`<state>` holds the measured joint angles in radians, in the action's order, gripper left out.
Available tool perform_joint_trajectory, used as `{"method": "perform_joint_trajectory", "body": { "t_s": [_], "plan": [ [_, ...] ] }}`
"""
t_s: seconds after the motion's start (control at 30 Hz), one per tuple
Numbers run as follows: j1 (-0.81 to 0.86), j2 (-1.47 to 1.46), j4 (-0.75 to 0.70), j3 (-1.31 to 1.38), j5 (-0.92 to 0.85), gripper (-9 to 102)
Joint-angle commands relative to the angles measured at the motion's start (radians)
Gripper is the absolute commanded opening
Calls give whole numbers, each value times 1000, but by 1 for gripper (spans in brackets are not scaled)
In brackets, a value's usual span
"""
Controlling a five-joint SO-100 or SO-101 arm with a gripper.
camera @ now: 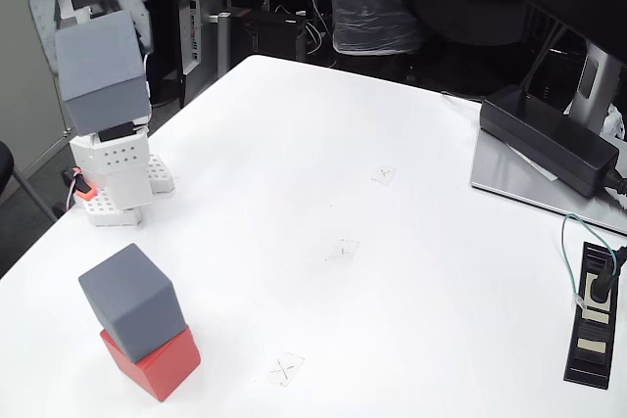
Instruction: Stack the three blocks in an ordered color.
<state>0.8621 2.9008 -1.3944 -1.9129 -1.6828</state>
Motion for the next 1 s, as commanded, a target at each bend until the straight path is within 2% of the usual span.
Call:
{"method": "perform_joint_trajectory", "body": {
  "t_s": [0.0, 0.27, 0.4, 0.7, 0.97],
  "plan": [
    [2, 78, 158, -161, -2, 8],
    [17, 193, 528, -502, 0, 8],
    [18, 221, 669, -621, 0, 8],
    [92, 233, 887, -804, -17, 8],
    [94, 233, 1086, -959, -17, 8]
  ]
}}
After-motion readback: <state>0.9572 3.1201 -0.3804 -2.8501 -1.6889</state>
